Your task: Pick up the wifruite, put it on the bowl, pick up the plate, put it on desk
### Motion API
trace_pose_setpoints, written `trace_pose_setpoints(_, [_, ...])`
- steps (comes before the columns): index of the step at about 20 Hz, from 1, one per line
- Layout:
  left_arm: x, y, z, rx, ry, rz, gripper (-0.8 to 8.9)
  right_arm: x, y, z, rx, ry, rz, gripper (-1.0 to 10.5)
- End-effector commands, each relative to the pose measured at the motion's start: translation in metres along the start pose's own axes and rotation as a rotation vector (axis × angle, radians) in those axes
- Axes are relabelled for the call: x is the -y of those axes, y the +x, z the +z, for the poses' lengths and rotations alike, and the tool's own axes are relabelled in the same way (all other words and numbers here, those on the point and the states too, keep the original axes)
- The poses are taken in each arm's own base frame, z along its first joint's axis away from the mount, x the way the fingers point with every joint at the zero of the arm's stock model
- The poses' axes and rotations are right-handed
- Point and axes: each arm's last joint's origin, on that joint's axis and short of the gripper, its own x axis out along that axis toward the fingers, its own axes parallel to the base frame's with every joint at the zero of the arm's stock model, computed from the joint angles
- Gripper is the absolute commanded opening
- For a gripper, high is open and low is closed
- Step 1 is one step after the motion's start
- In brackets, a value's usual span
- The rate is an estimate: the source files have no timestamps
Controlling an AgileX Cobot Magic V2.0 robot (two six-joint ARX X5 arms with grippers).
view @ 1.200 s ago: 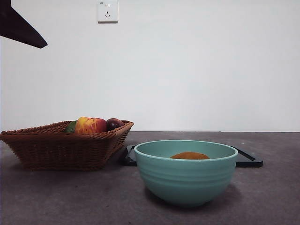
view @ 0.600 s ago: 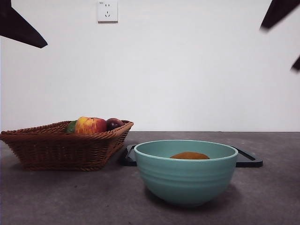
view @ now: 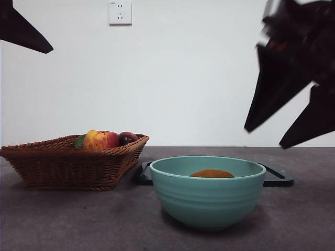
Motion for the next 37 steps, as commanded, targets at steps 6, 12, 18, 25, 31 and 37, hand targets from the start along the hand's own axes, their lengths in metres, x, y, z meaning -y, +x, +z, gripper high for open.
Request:
trace_pose_setpoints(6, [0.001,0.0,0.002,0.006,0.021,-0.011,3.75,0.0,0.036,0.004,-0.041,-0.013,-0.031,2.1])
trace_pose_setpoints(12, [0.001,0.0,0.002,0.006,0.02,-0.011,3.75,-0.002,0.05,0.005,-0.036,-0.03,-0.04,0.8])
trace_pose_setpoints(18, [0.001,0.0,0.002,0.007,0.022,-0.011,3.75,-0.003,0.052,0.005,-0.038,-0.035,-0.036,0.4])
trace_pose_setpoints(25, [0.001,0.0,0.003,0.012,0.025,-0.011,3.75,-0.005,0.051,0.009,-0.01,-0.045,-0.019,0.1])
trace_pose_setpoints(31, [0.001,0.0,0.003,0.012,0.035,-0.011,3.75,-0.01,0.039,0.034,0.042,-0.051,-0.021,0.1])
trace_pose_setpoints(37, [0.001,0.0,0.003,0.012,0.035,-0.011,3.75,0.003,0.022,0.08,0.124,-0.067,-0.074,0.1])
